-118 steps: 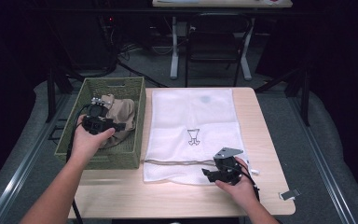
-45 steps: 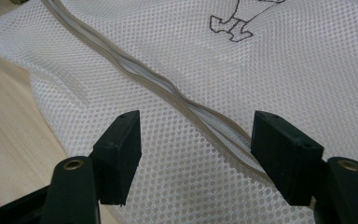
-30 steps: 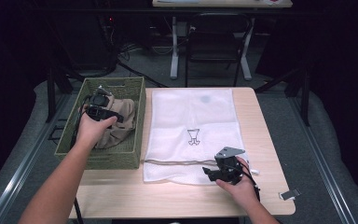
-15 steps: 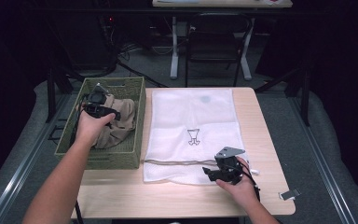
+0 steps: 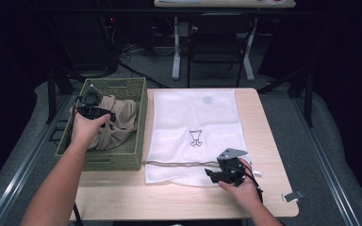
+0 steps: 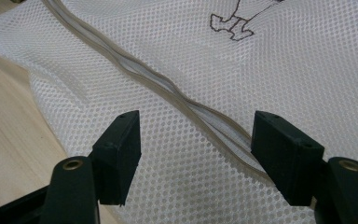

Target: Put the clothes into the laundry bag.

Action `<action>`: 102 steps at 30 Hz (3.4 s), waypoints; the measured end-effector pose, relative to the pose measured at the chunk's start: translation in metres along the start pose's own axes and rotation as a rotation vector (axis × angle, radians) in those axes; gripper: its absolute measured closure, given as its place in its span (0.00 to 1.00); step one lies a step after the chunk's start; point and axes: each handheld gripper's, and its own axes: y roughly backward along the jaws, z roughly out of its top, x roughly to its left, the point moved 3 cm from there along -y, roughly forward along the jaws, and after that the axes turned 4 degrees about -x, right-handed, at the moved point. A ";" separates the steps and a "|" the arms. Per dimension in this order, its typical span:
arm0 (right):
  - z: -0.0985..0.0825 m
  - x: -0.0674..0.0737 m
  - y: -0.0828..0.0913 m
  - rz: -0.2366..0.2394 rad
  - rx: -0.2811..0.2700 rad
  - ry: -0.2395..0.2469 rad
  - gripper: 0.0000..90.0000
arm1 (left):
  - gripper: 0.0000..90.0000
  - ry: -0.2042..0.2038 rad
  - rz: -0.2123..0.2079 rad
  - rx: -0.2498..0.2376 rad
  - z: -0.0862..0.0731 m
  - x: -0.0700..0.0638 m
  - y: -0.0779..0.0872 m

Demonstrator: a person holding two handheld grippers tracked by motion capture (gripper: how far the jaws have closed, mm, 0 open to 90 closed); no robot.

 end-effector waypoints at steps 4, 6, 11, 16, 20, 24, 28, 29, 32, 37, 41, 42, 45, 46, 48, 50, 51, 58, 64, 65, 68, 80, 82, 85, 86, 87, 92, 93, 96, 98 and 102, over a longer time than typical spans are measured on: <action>0.000 0.000 0.000 0.001 0.001 0.002 0.37 | 0.18 0.012 -0.003 0.007 -0.001 0.003 -0.003; 0.000 0.000 0.000 0.001 0.002 0.000 0.37 | 0.18 0.019 -0.007 0.006 -0.001 0.005 -0.005; 0.000 0.000 0.000 0.002 0.000 0.004 0.37 | 0.18 0.035 -0.022 0.010 -0.001 0.009 -0.009; 0.000 0.000 0.000 0.004 0.001 0.002 0.37 | 0.18 0.053 -0.044 0.008 -0.002 0.012 -0.013; 0.000 0.000 0.000 0.004 0.002 0.002 0.37 | 0.18 0.055 -0.048 0.013 -0.002 0.014 -0.017; 0.000 0.000 0.000 0.002 0.004 0.003 0.37 | 0.18 0.060 -0.060 0.013 -0.002 0.013 -0.018; 0.000 0.000 -0.001 0.003 0.004 0.003 0.37 | 0.18 0.052 -0.085 0.015 -0.001 0.007 -0.020; 0.000 0.001 -0.001 0.004 0.004 0.003 0.37 | 0.18 0.048 -0.088 0.018 -0.001 0.005 -0.021; 0.000 0.001 -0.001 0.005 0.004 0.002 0.37 | 0.18 0.045 -0.092 0.021 0.000 0.000 -0.024; 0.000 0.001 -0.001 0.006 0.004 0.004 0.37 | 0.19 0.043 -0.093 0.024 0.001 -0.005 -0.029; 0.000 0.001 -0.001 0.008 0.006 0.005 0.37 | 0.19 0.044 -0.092 0.025 0.001 -0.007 -0.034; 0.000 0.001 -0.001 0.008 0.006 0.005 0.37 | 0.19 0.044 -0.092 0.025 0.001 -0.007 -0.034; 0.000 0.001 -0.001 0.009 0.007 0.006 0.37 | 0.19 0.041 -0.090 0.025 0.002 -0.008 -0.036; 0.000 0.001 -0.001 0.009 0.007 0.007 0.37 | 0.19 0.041 -0.090 0.025 0.002 -0.009 -0.036; 0.000 0.001 -0.001 0.009 0.007 0.006 0.37 | 0.19 0.042 -0.084 0.024 0.002 -0.009 -0.038; 0.000 0.001 -0.001 0.010 0.007 0.006 0.37 | 0.19 0.041 -0.082 0.030 0.002 -0.009 -0.040; -0.001 0.001 -0.001 0.010 0.007 0.007 0.37 | 0.19 0.041 -0.080 0.033 0.001 -0.010 -0.041; -0.001 0.001 -0.001 0.011 0.008 0.005 0.37 | 0.19 0.032 -0.032 0.045 0.001 -0.008 -0.045; -0.001 0.001 -0.001 0.011 0.008 0.005 0.37 | 0.20 0.037 -0.003 0.057 0.000 0.000 -0.044; -0.001 0.001 -0.001 0.012 0.008 0.007 0.37 | 0.20 0.038 0.003 0.056 0.000 0.001 -0.044; -0.001 0.001 -0.001 0.011 0.008 0.007 0.37 | 0.20 0.044 0.016 0.053 -0.001 0.005 -0.044; -0.001 0.001 -0.001 0.011 0.010 0.007 0.37 | 0.20 0.059 0.058 0.065 -0.002 0.019 -0.045; -0.001 0.001 -0.001 0.011 0.010 0.010 0.37 | 0.20 0.055 0.058 0.071 -0.002 0.020 -0.045; -0.001 0.001 -0.001 0.011 0.010 0.008 0.37 | 0.20 0.063 0.071 0.075 -0.002 0.022 -0.047; -0.001 0.001 -0.001 0.012 0.010 0.010 0.37 | 0.20 0.064 0.072 0.078 -0.002 0.023 -0.048; -0.001 0.001 -0.001 0.011 0.009 0.010 0.37 | 0.20 0.069 0.069 0.082 -0.003 0.024 -0.049; -0.001 0.001 -0.001 0.011 0.010 0.011 0.37 | 0.20 0.079 0.051 0.090 -0.005 0.029 -0.053; -0.001 0.001 -0.002 0.010 0.010 0.011 0.37 | 0.20 0.089 0.046 0.090 -0.005 0.029 -0.053; -0.001 0.001 -0.002 0.010 0.012 0.011 0.37 | 0.20 0.097 0.032 0.083 -0.006 0.032 -0.055; -0.001 0.001 -0.002 0.010 0.012 0.012 0.37 | 0.20 0.106 0.023 0.085 -0.007 0.033 -0.057; -0.001 0.001 -0.002 0.009 0.014 0.011 0.37 | 0.20 0.103 0.026 0.083 -0.007 0.036 -0.057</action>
